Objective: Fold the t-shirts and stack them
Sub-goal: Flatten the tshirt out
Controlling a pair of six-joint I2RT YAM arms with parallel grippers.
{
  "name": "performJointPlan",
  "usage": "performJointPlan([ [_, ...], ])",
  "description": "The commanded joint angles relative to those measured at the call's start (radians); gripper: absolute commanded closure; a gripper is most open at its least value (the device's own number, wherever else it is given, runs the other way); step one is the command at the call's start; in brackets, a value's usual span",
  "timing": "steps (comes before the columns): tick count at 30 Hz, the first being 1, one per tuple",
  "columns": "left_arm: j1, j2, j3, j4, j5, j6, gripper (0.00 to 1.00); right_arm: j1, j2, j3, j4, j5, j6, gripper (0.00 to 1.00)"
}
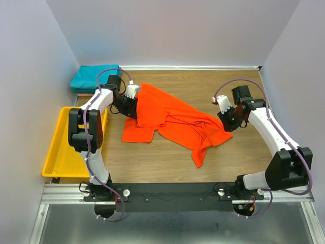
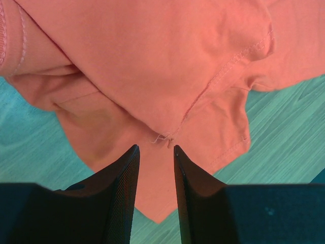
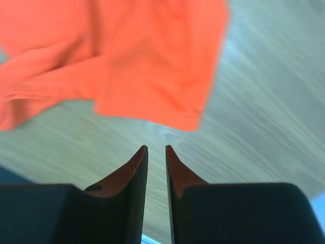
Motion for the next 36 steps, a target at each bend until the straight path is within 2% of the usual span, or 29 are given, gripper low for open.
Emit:
performJointPlan([
  [1, -0.004, -0.037, -0.015, 0.014, -0.007, 0.010, 0.59, 0.081, -0.002, -0.027, -0.081, -0.135, 0.098, 0.74],
  [9, -0.007, -0.041, -0.034, 0.021, -0.008, -0.005, 0.59, 0.144, 0.080, -0.074, 0.019, -0.114, 0.161, 0.64],
  [17, -0.009, -0.049, -0.031, 0.014, -0.027, 0.000, 0.59, 0.228, 0.191, -0.078, 0.050, -0.080, 0.187, 0.62],
  [27, -0.009, -0.035, -0.021, 0.008, -0.027, 0.004, 0.59, 0.245, 0.253, -0.094, 0.090, 0.029, 0.221, 0.61],
  [36, -0.007, -0.015, -0.008, 0.010, -0.020, 0.001, 0.59, 0.251, 0.283, -0.103, 0.114, 0.059, 0.235, 0.61],
])
